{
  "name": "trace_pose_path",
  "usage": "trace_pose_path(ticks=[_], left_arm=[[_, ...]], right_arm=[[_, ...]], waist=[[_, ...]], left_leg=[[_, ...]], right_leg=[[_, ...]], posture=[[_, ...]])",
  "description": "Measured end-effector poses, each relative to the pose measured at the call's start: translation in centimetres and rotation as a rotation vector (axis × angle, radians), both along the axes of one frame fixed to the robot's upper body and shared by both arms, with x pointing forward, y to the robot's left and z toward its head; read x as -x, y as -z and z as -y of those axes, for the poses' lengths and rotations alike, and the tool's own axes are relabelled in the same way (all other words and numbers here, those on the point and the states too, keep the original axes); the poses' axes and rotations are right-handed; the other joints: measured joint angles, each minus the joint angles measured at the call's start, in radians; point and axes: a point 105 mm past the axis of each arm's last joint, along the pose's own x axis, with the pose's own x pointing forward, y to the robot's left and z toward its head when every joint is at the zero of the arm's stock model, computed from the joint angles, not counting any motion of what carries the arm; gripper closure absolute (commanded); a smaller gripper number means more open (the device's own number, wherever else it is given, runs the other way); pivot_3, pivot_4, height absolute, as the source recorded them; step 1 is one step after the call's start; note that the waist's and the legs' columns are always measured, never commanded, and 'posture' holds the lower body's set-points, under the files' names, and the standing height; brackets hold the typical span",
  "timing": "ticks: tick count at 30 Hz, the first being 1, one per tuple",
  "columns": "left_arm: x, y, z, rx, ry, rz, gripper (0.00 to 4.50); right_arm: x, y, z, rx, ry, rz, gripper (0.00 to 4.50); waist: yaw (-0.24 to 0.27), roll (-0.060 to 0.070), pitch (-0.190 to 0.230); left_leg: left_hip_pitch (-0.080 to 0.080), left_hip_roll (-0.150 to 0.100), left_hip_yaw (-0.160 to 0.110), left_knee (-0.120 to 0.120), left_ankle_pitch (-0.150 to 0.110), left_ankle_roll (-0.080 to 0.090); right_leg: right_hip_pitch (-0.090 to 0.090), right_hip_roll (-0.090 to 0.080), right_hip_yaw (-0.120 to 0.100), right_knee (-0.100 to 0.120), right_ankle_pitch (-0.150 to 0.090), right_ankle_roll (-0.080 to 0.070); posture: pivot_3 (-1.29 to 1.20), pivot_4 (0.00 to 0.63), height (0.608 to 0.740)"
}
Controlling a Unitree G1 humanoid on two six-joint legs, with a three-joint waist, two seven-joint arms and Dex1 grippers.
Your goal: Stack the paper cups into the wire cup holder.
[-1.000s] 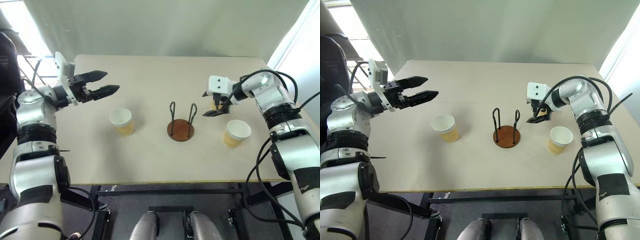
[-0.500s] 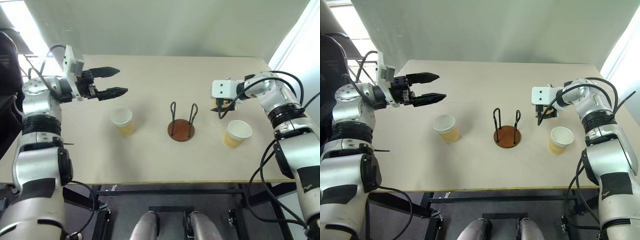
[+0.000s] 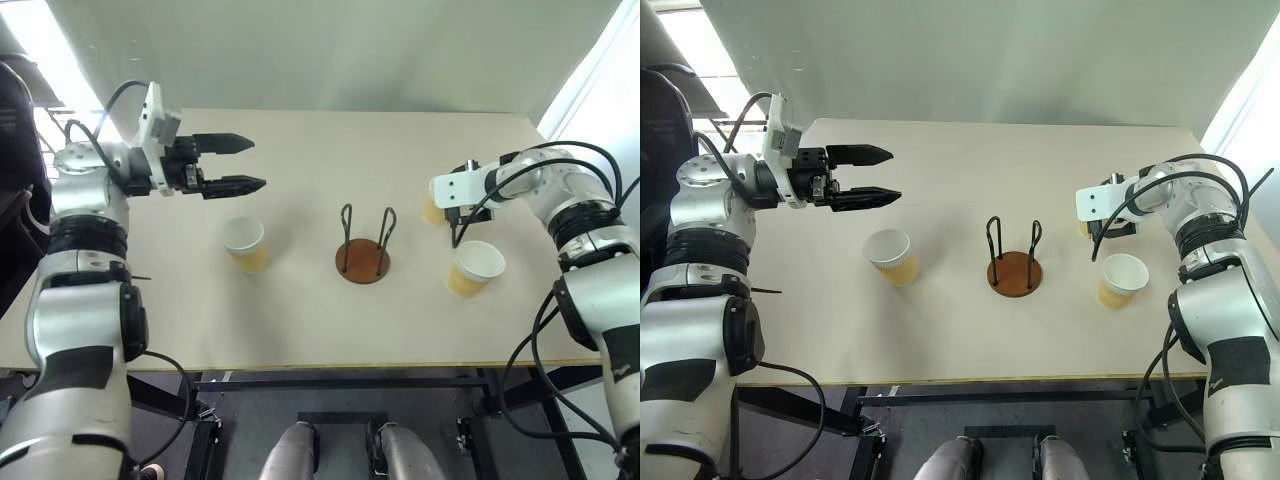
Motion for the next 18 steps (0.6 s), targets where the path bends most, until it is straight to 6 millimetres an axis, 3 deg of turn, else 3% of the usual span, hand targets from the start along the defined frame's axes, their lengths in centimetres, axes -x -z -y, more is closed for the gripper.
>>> trace_pose_path(ticks=[17, 18], left_arm=[[0.2, -0.2, -0.3, 0.024, -0.002, 0.023, 0.00], [0.2, -0.2, -0.3, 0.023, -0.001, 0.025, 0.00]], right_arm=[[-1.0, 1.3, 1.1, 0.218, 0.020, 0.096, 0.38], [-1.1, 1.4, 1.2, 0.240, 0.023, 0.101, 0.73]], waist=[[0.001, 0.000, 0.000], [0.001, 0.000, 0.000]], left_leg=[[0.000, 0.000, 0.000, 0.000, -0.001, 0.000], [0.000, 0.000, 0.000, 0.000, -0.001, 0.000]], right_leg=[[0.000, 0.000, 0.000, 0.000, 0.000, 0.001], [0.000, 0.000, 0.000, 0.000, 0.001, 0.001]], posture=[[0.00, 0.150, 0.740], [0.00, 0.150, 0.740]])
